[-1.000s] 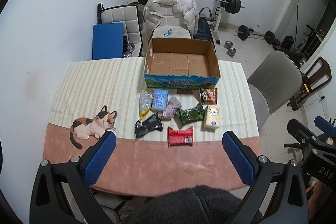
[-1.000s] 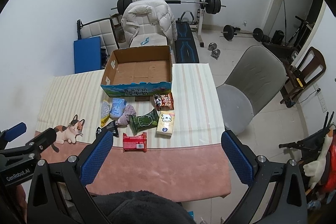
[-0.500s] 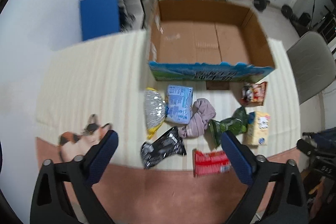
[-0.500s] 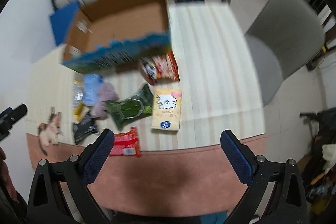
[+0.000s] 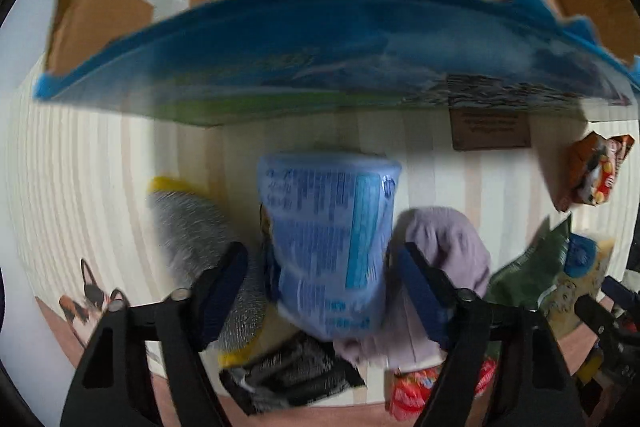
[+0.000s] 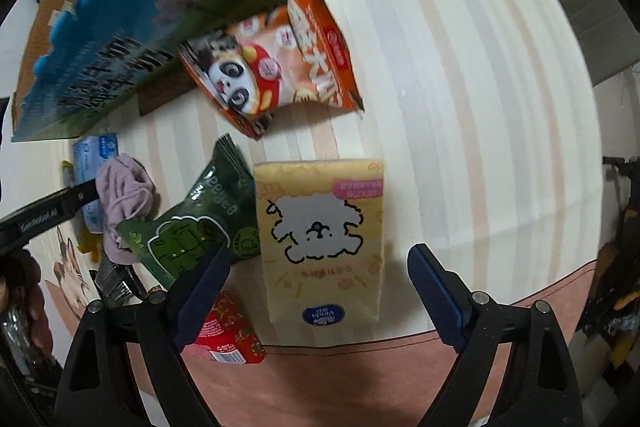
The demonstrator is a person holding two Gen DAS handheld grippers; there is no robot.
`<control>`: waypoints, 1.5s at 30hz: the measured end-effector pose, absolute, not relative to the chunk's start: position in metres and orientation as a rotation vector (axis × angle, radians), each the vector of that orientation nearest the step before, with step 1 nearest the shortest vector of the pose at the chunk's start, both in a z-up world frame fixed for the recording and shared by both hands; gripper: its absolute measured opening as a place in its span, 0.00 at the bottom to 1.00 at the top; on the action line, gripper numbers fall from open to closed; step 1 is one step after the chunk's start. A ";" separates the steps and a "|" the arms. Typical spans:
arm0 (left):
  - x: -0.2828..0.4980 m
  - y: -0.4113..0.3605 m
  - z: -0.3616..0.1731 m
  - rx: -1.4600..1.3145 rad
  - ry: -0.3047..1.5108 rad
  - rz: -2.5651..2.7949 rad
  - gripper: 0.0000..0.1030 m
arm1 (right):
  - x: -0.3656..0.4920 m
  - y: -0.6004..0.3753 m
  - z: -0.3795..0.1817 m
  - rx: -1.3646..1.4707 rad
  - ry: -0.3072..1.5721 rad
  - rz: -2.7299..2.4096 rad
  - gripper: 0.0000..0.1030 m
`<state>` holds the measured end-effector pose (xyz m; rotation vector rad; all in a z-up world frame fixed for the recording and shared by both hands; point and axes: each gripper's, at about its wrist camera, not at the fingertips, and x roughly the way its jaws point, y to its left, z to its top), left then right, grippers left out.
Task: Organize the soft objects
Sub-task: 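Grasp the blue pack with the left tool while the right tool grasps the yellow tissue pack, then place the blue pack in the box with the left tool while the right tool places the tissue pack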
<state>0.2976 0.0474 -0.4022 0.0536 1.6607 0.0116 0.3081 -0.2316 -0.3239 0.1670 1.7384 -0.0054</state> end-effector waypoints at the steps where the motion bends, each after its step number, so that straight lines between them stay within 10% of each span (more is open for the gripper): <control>1: 0.297 0.047 -0.404 0.049 1.669 0.005 0.44 | 0.307 -0.232 -0.329 0.172 1.752 -0.005 0.89; 6: 0.287 0.046 -0.400 0.036 1.648 0.015 0.35 | 0.300 -0.229 -0.349 0.159 1.809 -0.006 0.65; 22: 0.207 0.029 -0.233 -0.162 1.438 0.034 0.30 | 0.264 -0.243 -0.239 0.231 1.666 0.220 0.63; 29: 0.311 0.004 -0.180 -0.213 1.381 -0.084 0.30 | 0.341 -0.223 -0.145 0.191 1.527 0.333 0.63; 45: 0.525 0.004 -0.325 -0.219 1.611 -0.155 0.30 | 0.551 -0.144 -0.262 0.031 1.571 0.190 0.63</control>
